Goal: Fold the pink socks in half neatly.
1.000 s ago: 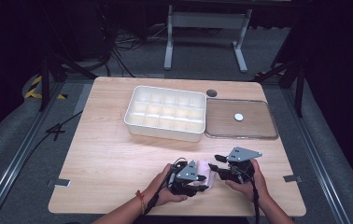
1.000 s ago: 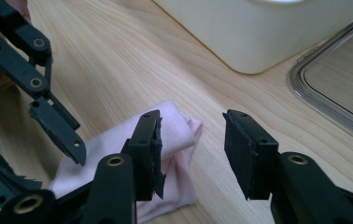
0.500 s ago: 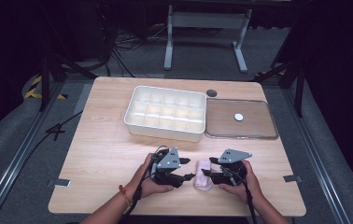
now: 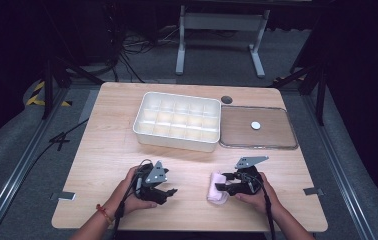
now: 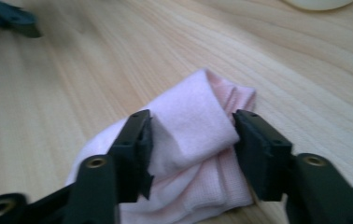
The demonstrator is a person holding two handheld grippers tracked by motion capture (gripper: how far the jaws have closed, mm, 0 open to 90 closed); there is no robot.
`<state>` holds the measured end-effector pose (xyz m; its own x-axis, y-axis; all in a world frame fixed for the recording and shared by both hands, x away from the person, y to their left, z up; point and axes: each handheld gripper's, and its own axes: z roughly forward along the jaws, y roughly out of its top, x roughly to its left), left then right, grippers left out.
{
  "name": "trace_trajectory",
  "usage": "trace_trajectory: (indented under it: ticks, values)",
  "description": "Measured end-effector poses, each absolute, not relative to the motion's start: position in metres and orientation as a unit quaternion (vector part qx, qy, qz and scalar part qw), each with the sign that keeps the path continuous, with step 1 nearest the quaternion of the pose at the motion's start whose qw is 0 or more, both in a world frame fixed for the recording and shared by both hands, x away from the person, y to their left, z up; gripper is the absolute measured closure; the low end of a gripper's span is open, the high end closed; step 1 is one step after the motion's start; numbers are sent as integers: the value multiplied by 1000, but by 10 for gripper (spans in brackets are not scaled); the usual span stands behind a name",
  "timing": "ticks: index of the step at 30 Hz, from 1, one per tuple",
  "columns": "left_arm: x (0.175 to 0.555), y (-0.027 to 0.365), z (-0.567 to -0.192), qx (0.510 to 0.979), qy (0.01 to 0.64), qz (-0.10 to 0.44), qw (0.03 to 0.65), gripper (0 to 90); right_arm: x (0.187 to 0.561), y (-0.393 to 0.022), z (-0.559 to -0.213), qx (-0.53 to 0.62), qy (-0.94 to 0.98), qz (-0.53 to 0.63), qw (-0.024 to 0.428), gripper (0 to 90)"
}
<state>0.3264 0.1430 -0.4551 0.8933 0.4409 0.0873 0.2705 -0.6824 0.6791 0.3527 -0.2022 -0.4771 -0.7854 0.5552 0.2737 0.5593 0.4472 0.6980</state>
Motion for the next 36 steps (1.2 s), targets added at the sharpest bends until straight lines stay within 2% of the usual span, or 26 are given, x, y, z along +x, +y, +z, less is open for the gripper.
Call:
trace_trajectory:
  ticks: [5, 9, 13, 21, 28, 36]
  values:
    - [332, 171, -466, 903, 237, 116, 339, 274, 355, -202, -476, -318, -855, -408, 24, 603]
    - [336, 180, -470, 896, 267, 115, 335, 242, 352, -200, -474, -308, -857, -412, 19, 691]
    - [341, 184, -470, 888, 283, 110, 346, 213, 350, -202, -472, -310, -855, -417, 12, 727]
    - [350, 186, -477, 883, 300, 81, 351, 196, 341, -206, -465, -286, -860, -422, -23, 733]
    - [350, 184, -479, 889, 290, 107, 338, 185, 336, -209, -459, -278, -862, -421, -51, 733]
    - [349, 187, -483, 880, 295, 111, 355, 150, 334, -210, -455, -270, -862, -422, -74, 733]
